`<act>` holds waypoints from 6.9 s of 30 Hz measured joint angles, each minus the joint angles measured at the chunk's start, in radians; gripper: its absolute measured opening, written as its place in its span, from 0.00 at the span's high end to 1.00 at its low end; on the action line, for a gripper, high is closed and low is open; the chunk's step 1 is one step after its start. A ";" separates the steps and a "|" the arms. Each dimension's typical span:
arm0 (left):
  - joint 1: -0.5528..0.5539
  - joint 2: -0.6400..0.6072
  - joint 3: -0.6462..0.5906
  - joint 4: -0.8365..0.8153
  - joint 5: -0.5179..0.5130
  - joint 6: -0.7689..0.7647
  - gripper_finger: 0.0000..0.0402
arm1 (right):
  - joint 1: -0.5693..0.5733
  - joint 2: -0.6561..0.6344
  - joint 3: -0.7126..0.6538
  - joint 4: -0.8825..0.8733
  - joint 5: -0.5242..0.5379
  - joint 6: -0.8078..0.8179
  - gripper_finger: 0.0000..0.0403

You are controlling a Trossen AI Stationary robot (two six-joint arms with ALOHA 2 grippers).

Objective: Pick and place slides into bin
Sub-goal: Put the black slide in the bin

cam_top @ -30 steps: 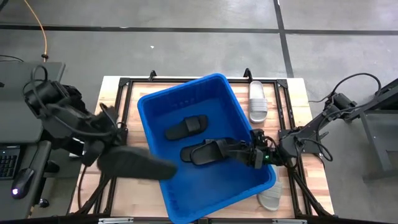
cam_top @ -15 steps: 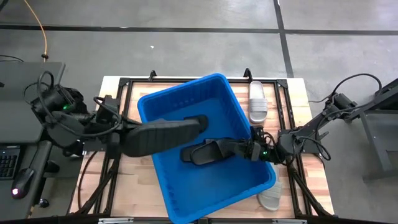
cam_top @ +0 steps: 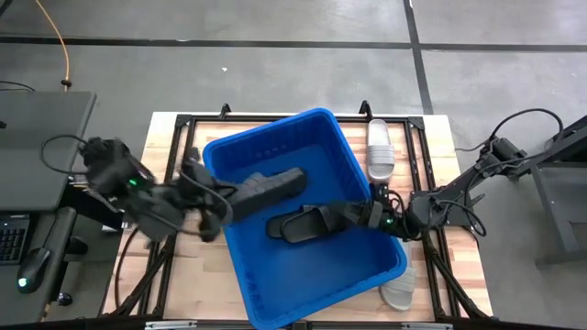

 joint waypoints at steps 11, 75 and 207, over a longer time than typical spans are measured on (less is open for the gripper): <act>0.057 0.163 -0.001 -0.073 -0.153 0.385 1.00 | -0.001 0.000 0.000 -0.011 0.022 0.262 0.16; -0.018 0.249 -0.001 -0.126 -0.183 0.793 0.82 | -0.239 -0.002 0.000 -0.341 -0.408 0.671 0.93; 0.259 -0.130 -1.130 1.824 0.863 -0.759 0.92 | -0.514 0.374 0.483 -0.564 -1.812 0.237 0.92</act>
